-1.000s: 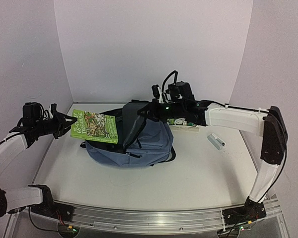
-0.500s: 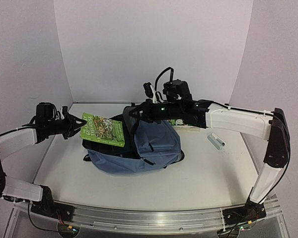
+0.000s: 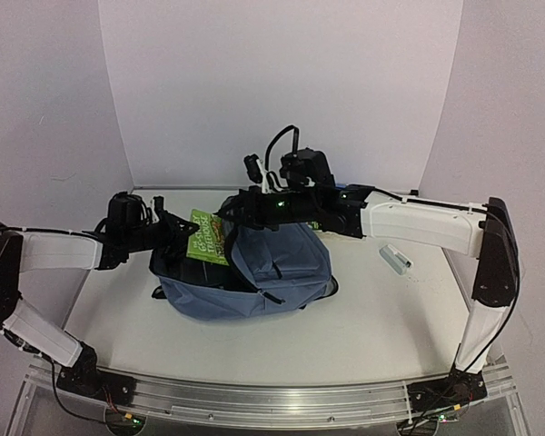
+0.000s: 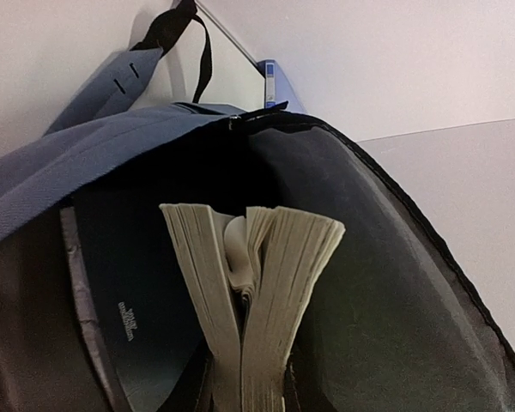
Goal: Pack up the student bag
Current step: Place the book in the student bag.
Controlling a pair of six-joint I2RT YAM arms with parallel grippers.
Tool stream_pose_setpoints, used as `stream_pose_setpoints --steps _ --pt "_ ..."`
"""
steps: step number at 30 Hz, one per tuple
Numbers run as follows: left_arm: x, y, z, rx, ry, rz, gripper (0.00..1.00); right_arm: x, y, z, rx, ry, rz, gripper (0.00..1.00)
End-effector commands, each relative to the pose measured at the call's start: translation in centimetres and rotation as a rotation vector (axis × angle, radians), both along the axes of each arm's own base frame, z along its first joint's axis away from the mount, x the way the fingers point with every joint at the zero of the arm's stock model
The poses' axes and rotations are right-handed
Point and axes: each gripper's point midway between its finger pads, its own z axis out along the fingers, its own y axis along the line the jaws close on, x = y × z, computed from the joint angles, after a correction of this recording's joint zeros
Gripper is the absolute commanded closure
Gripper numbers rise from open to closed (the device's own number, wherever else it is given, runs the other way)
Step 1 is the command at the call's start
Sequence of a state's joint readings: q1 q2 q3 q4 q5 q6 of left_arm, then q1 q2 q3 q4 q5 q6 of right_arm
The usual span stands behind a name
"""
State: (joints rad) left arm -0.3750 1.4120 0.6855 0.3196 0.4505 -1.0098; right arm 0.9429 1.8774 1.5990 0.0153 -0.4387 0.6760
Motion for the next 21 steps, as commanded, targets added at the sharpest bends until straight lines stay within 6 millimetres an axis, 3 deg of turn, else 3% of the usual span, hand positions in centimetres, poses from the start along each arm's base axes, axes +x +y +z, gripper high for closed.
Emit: stream_pose_setpoints --steps 1,5,11,15,21 --pt "2.1 -3.4 3.9 -0.088 -0.155 0.006 1.0 -0.1 0.6 5.5 0.138 -0.115 0.011 1.0" --pt "2.3 -5.0 1.6 -0.051 -0.1 -0.024 0.96 0.0 0.3 5.2 0.13 -0.115 0.002 1.0" --pt "2.0 -3.6 -1.6 0.164 -0.02 -0.027 0.69 0.0 -0.2 4.7 0.116 -0.118 -0.017 1.0" --pt "1.0 -2.5 -2.5 0.279 -0.01 -0.043 0.49 0.2 -0.3 4.2 0.105 -0.115 -0.027 1.0" --pt "-0.3 -1.7 -3.7 0.32 0.013 -0.047 0.37 0.5 -0.3 3.0 0.085 -0.102 -0.044 1.0"
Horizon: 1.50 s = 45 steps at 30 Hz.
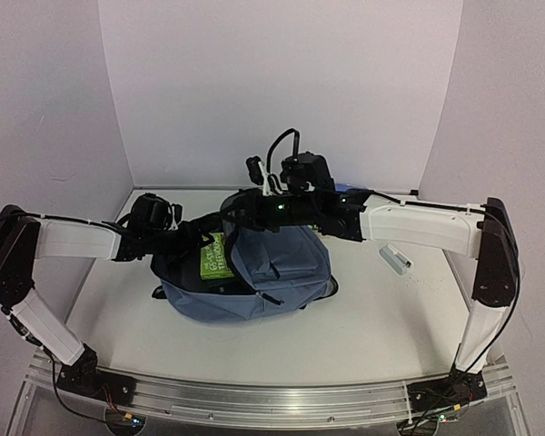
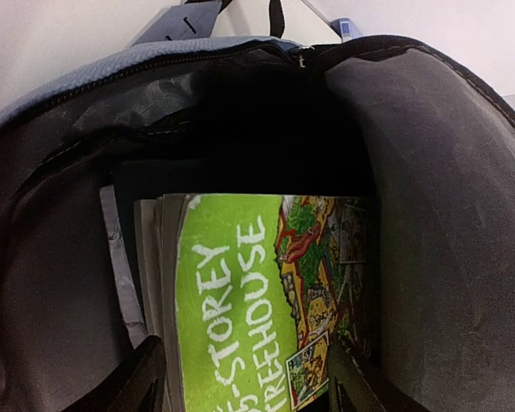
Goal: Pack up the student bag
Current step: Place the book in the student bag.
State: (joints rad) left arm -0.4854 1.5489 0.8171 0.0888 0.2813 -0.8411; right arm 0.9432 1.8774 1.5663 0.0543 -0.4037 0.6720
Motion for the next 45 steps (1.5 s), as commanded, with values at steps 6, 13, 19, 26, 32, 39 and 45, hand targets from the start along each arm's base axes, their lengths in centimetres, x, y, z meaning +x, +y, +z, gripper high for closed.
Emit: stream_pose_setpoints --steps 6,13,19,26,32,39,45 --pt "-0.6 -0.7 -0.1 0.039 -0.015 -0.052 0.46 0.1 -0.4 3.1 0.072 -0.079 -0.031 1.0" --pt "-0.1 -3.4 -0.9 0.037 -0.001 -0.111 0.61 0.1 -1.0 3.3 0.07 -0.087 -0.047 1.0" --pt "-0.2 -6.6 -0.2 0.049 -0.046 -0.179 0.64 0.1 -1.6 3.3 0.064 -0.095 -0.067 1.0" --pt "-0.8 -3.2 0.4 0.175 -0.062 -0.079 0.52 0.0 -1.9 3.0 0.055 -0.094 -0.073 1.0" --pt "-1.6 0.1 0.4 0.262 -0.065 -0.003 0.35 -0.1 -1.9 2.3 0.046 -0.083 -0.069 1.0" --pt "-1.8 1.7 -1.1 0.238 -0.018 0.031 0.29 -0.2 -2.0 2.4 0.049 -0.082 -0.066 1.0" --pt "-1.1 -0.9 -1.3 0.175 -0.009 -0.058 0.31 -0.2 -2.0 2.4 0.048 -0.079 -0.066 1.0"
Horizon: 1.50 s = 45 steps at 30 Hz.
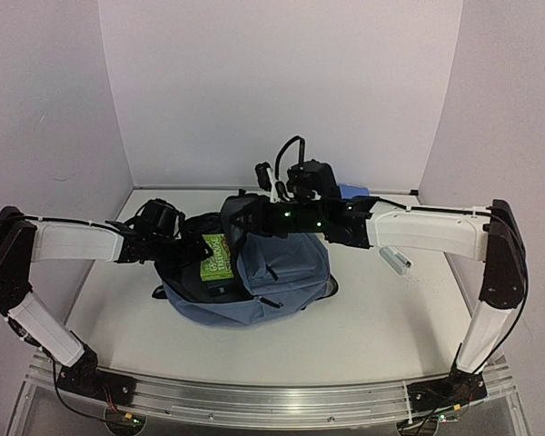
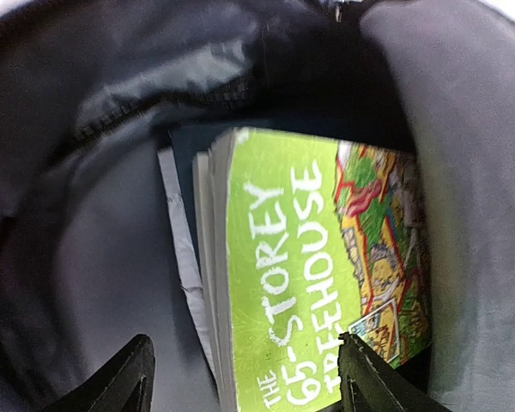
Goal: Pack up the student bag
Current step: Place the book in the student bag.
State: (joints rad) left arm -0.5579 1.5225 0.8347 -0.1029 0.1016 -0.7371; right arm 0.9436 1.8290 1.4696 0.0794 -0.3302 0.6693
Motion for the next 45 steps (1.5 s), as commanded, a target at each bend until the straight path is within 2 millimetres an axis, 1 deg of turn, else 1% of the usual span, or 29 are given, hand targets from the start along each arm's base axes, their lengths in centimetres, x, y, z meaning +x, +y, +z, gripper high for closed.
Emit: stream_pose_setpoints --steps 1,7,12,15,16,21,23,26,28,31,33,35,37,38,40,41,42,43,45 --pt "1.1 -2.4 0.8 -0.067 -0.014 -0.066 0.32 -0.5 -0.3 3.8 0.079 -0.073 0.002 1.0" --pt "2.0 -4.7 1.6 -0.13 -0.025 -0.132 0.47 -0.3 -0.9 4.0 0.074 -0.08 -0.023 1.0" --pt "2.3 -5.9 2.8 -0.145 -0.049 -0.156 0.52 0.4 -2.0 3.7 0.064 -0.079 -0.072 1.0" --pt "2.5 -6.6 3.1 -0.162 -0.059 -0.171 0.53 1.4 -3.1 2.4 0.049 -0.044 -0.108 1.0" --pt "2.5 -7.0 3.1 -0.174 -0.058 -0.178 0.53 1.7 -3.5 1.6 0.041 -0.023 -0.122 1.0" --pt "2.2 -8.7 1.6 -0.207 -0.021 -0.219 0.54 3.2 -5.6 -1.4 0.009 0.046 -0.179 1.0" --pt "2.1 -8.9 1.2 -0.212 -0.01 -0.225 0.54 3.9 -6.7 -2.4 0.0 0.071 -0.209 1.0" --pt "2.1 -8.5 1.3 -0.203 -0.019 -0.21 0.54 4.7 -8.6 -4.4 -0.026 0.113 -0.264 1.0" --pt "2.2 -7.9 1.8 -0.184 -0.036 -0.193 0.52 5.5 -10.3 -6.1 -0.045 0.153 -0.313 1.0" --pt "2.0 -7.0 2.5 -0.148 -0.049 -0.178 0.48 6.0 -12.7 -9.7 -0.089 0.227 -0.386 1.0" --pt "1.6 -6.2 3.1 -0.128 -0.055 -0.164 0.46 6.0 -13.8 -11.6 -0.109 0.274 -0.422 1.0" --pt "1.3 -5.3 3.8 -0.117 -0.059 -0.146 0.44 5.9 -14.6 -12.9 -0.123 0.306 -0.443 1.0" --pt "1.0 -4.4 4.8 -0.115 -0.071 -0.129 0.41 5.8 -14.8 -13.1 -0.126 0.312 -0.448 0.99" --pt "0.9 -3.9 5.4 -0.115 -0.079 -0.12 0.39 5.8 -14.9 -12.9 -0.123 0.308 -0.449 0.98" --pt "0.6 -2.9 6.4 -0.119 -0.085 -0.104 0.34 6.1 -14.9 -11.9 -0.11 0.289 -0.446 0.84" --pt "0.5 -2.3 7.2 -0.124 -0.095 -0.095 0.31 6.3 -15.1 -11.1 -0.103 0.274 -0.449 0.69" --pt "0.5 -1.6 7.7 -0.125 -0.094 -0.085 0.28 6.6 -15.5 -10.4 -0.102 0.26 -0.458 0.58" --pt "0.5 -0.8 8.1 -0.13 -0.09 -0.071 0.25 7.0 -16.1 -9.8 -0.106 0.246 -0.475 0.49" --pt "0.2 0.7 8.4 -0.129 -0.071 -0.054 0.19 7.8 -17.7 -8.4 -0.116 0.213 -0.511 0.39"
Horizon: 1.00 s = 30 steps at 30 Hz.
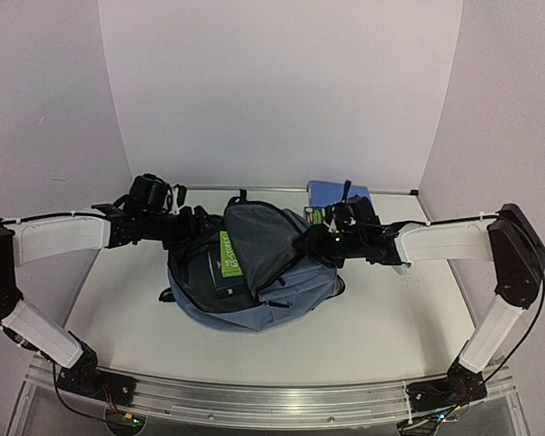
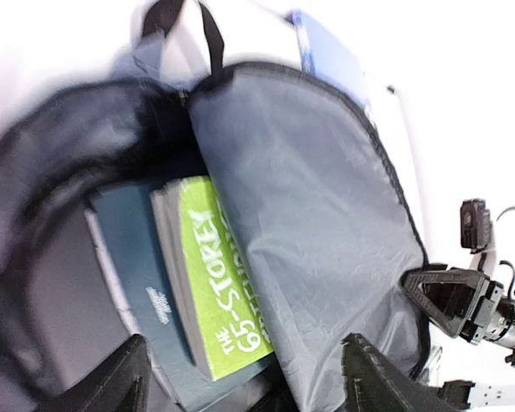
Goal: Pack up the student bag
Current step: Place the book in the student bag.
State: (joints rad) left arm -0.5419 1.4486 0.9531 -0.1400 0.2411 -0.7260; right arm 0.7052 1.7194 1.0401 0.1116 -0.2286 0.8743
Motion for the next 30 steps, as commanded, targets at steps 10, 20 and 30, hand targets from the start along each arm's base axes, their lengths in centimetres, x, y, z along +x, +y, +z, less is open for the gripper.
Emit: stream_pose_setpoints --steps 10,20,30 --pt "-1.5 8.2 -1.8 0.111 0.124 0.13 0.03 8.2 -13.2 3.8 -0.106 -0.115 -0.239 0.14" --pt "-1.6 8.5 -5.3 0.147 0.207 0.148 0.13 13.8 -20.2 -2.2 -0.12 -0.001 -0.285 0.26" --pt "-1.5 8.9 -6.5 0.17 0.232 0.163 0.31 16.4 -21.4 -6.9 -0.126 0.069 -0.286 0.38"
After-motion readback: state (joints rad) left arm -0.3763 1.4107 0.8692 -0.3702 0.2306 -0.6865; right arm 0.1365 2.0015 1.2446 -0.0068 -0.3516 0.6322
